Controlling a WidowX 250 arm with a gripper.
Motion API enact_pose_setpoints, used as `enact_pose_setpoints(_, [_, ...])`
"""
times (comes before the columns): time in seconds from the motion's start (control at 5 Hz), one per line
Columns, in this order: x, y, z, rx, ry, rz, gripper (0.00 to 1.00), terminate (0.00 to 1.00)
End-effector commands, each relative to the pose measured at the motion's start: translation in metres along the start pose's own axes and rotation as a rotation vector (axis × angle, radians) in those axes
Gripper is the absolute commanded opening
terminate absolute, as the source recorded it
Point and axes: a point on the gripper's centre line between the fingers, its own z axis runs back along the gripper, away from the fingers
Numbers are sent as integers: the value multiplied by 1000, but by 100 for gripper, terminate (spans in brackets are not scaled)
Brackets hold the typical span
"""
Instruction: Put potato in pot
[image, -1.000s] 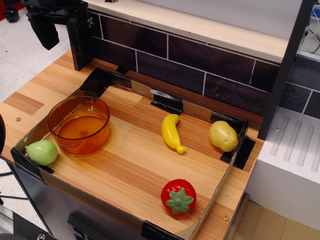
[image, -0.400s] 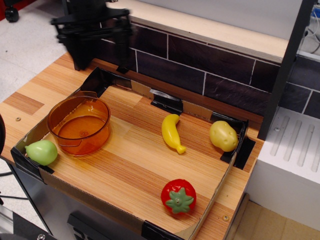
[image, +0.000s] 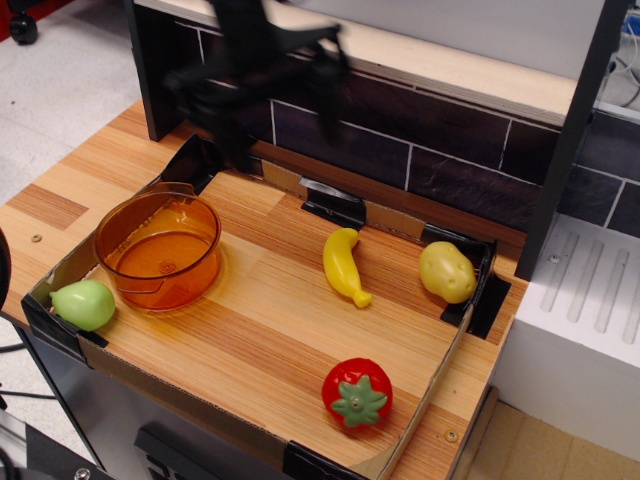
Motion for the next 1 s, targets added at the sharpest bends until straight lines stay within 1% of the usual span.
enact_pose_setpoints(0.0, [-10,-39,-14,-35,-83,84,100,0])
enact_pose_setpoints(0.2, [-17,-48,-35,-10,-80,84,100,0])
enact_pose_setpoints(0.4, [-15,-51,-56,18,-58,91,100,0])
enact_pose_setpoints(0.6, [-18,-56,-71,19,-38,87,100,0])
enact_pose_setpoints(0.8, [-20,-63,-79,17,-47,90,100,0])
